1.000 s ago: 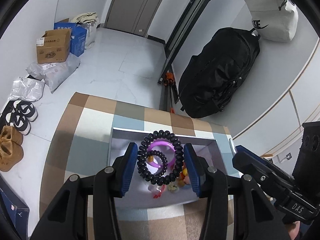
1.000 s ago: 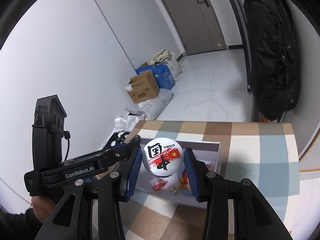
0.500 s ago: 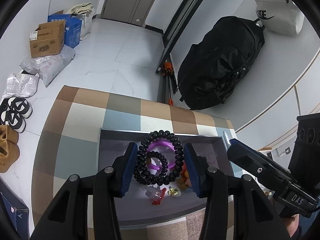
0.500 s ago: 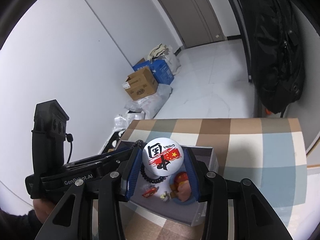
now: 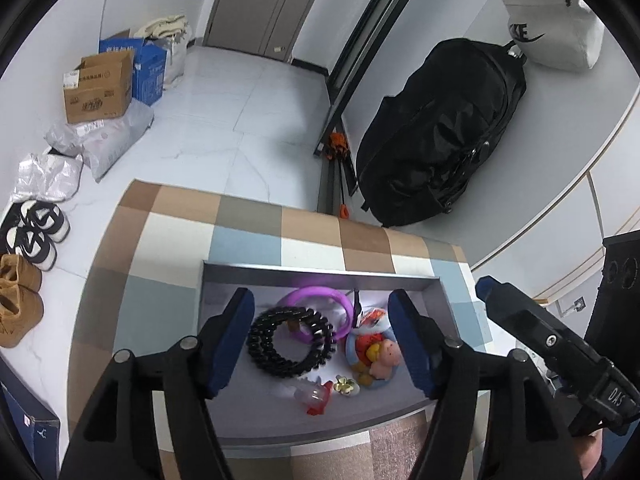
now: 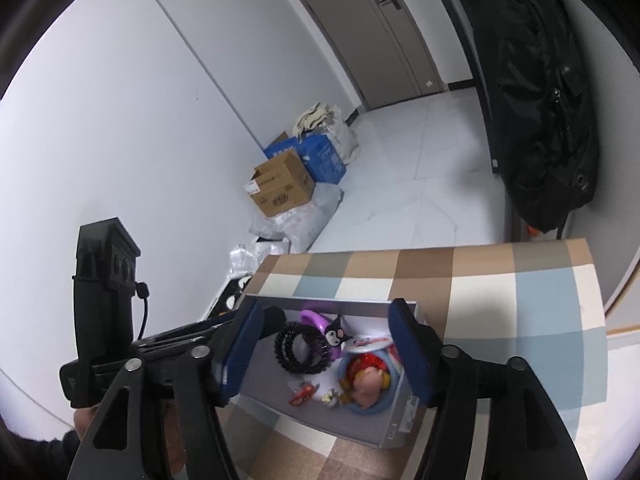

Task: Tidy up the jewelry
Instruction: 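Carry the coil bracelet and badge into the silver box and open both tools, then withdraw both tools up out of the box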

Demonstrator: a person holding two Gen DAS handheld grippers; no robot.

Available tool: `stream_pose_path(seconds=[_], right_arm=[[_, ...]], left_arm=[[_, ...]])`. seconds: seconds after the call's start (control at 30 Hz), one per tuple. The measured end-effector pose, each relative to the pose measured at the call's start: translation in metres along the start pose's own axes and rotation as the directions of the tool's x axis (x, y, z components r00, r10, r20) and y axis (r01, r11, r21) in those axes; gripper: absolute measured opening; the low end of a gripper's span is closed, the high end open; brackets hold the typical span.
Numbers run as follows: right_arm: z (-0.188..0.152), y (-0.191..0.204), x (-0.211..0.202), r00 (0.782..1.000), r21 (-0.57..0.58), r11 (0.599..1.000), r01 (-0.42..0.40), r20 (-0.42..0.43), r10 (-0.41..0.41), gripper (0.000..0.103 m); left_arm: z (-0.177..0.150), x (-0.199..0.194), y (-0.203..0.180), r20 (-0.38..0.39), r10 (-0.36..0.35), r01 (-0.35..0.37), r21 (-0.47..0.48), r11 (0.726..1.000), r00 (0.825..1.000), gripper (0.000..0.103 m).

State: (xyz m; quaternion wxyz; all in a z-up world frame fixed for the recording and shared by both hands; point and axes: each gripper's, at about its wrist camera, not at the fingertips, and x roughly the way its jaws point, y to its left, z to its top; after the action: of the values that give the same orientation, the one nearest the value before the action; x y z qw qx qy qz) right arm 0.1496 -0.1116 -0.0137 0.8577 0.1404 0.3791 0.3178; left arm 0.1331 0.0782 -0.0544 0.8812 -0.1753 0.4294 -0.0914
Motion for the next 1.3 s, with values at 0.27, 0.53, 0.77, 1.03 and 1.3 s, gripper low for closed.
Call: stream_pose_path(seconds=[0.27,0.53,0.77,1.03,1.3], right_arm=[[-0.002,-0.002,-0.008,1.000,0.007,1.000,0.020,0.018,-0.020,0.082],[-0.005,0.007,-0.022,0.998,-0.021,0.999,0.033,0.051,-0.032,0.089],[-0.015,0.016,-0.036,0.996,-0.044,0.998,0.042,0.080,-0.038,0.099],[-0.028,0.024,-0.054,0.990,-0.084,0.994,0.077,0.125,-0.066,0.103],[-0.042,0.029,-0.065,0.985,-0.119,0.987,0.104,0.148,-0.086,0.103]], left_arm=[[0.000,-0.009,-0.002,0.050,0.057,-0.059,0.020,0.998,0.997,0.075],[-0.004,-0.029,-0.003,0.118,0.097,-0.101,0.026,0.995,0.988,0.077],[-0.014,-0.048,-0.007,0.193,0.124,-0.135,0.044,0.990,0.973,0.086],[-0.026,-0.061,-0.008,0.237,0.158,-0.173,0.046,0.984,0.959,0.087],[-0.037,-0.068,-0.008,0.250,0.192,-0.209,0.046,0.977,0.949,0.087]])
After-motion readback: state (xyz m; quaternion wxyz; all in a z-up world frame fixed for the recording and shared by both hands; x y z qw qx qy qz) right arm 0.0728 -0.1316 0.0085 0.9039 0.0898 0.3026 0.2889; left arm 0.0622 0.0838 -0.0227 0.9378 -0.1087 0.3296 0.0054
